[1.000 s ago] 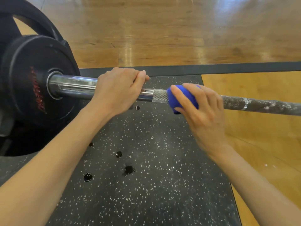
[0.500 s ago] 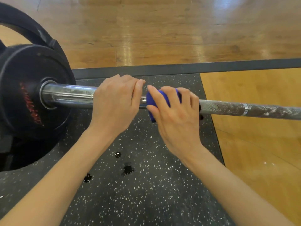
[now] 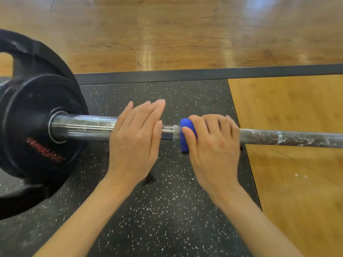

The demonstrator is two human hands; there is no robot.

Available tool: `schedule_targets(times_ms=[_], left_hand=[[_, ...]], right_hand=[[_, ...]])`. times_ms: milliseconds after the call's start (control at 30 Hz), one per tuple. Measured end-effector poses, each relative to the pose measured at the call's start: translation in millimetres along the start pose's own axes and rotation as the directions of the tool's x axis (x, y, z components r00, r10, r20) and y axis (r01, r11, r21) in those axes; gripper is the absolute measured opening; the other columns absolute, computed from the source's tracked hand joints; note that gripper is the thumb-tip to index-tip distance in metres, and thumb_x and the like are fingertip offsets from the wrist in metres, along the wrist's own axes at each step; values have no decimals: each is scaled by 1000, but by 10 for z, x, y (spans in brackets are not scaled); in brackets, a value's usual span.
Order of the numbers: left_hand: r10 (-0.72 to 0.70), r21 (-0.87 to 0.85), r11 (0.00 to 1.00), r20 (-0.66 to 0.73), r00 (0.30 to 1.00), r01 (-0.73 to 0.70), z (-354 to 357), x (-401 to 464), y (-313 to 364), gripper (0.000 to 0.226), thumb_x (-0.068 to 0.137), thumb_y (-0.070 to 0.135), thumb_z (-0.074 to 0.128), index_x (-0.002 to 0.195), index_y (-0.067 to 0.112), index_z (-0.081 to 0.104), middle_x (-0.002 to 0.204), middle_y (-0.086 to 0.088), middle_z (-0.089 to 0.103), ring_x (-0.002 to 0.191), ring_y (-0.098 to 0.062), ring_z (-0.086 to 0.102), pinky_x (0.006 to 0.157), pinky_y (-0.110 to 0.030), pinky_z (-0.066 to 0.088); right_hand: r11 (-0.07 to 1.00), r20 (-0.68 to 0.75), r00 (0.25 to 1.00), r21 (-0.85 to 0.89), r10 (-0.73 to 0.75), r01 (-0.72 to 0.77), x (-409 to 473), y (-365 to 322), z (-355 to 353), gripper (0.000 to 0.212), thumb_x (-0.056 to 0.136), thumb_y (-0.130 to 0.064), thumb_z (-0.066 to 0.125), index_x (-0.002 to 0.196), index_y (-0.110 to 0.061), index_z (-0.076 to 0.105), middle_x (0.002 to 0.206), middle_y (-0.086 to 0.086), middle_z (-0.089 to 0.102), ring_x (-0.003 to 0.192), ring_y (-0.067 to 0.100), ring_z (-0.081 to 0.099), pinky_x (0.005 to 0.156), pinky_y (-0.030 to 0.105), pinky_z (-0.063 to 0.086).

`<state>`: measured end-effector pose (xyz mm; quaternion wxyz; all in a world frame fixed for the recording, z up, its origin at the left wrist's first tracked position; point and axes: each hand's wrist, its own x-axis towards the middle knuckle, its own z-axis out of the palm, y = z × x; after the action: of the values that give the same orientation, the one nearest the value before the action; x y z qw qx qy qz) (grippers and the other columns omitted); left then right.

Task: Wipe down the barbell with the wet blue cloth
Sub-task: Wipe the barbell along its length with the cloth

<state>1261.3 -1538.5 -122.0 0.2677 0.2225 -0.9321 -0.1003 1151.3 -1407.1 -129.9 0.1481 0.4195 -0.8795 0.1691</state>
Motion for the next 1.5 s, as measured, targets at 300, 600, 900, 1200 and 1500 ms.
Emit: schedule_targets(times_ms=[300, 600, 900, 1200, 1500], left_hand=[[-41, -44, 998, 107, 993, 46, -296, -384, 182, 43, 106, 22, 36, 141, 9, 58, 143, -1, 59, 128, -17, 55, 125, -39, 16], [-67, 57, 997, 316, 946, 52, -344, -404, 135, 51, 106, 26, 24, 139, 6, 58, 116, -2, 72, 110, -20, 67, 119, -39, 29], [-64, 112, 993, 210, 976, 41, -465, -830, 341, 49, 110, 22, 26, 145, -1, 51, 145, -10, 57, 134, -26, 55, 123, -43, 22], [-40, 104, 994, 194, 980, 20, -610, -1185, 508, 50, 110, 23, 24, 151, 0, 42, 157, -9, 44, 146, -23, 40, 127, -41, 15], [-59, 88, 995, 227, 972, 40, -692, -1292, 573, 52, 111, 26, 20, 148, 1, 47, 152, -8, 49, 148, -27, 37, 127, -45, 14]], right_hand=[[999, 25, 1000, -38, 7, -6, -284, -267, -129, 42, 110, -43, 31, 92, -19, 61, 86, -1, 56, 84, 26, 50, 86, 40, 38], [999, 63, 998, -51, 14, -11, -458, -427, -207, 43, 110, -33, 29, 78, -20, 54, 74, 0, 51, 75, 26, 47, 88, 42, 42], [999, 116, 993, -27, 24, -21, -736, -514, -370, 51, 111, -30, 14, 78, -20, 53, 73, 0, 46, 73, 21, 32, 81, 39, 39], [989, 312, 950, -141, 12, 34, -888, -479, -659, 40, 108, -27, 10, 78, -24, 38, 72, -2, 41, 70, 23, 34, 71, 36, 23], [976, 566, 821, -126, -78, 180, -854, -466, -801, 26, 106, -28, 31, 93, -22, 52, 68, -6, 44, 64, 21, 40, 56, 32, 20]])
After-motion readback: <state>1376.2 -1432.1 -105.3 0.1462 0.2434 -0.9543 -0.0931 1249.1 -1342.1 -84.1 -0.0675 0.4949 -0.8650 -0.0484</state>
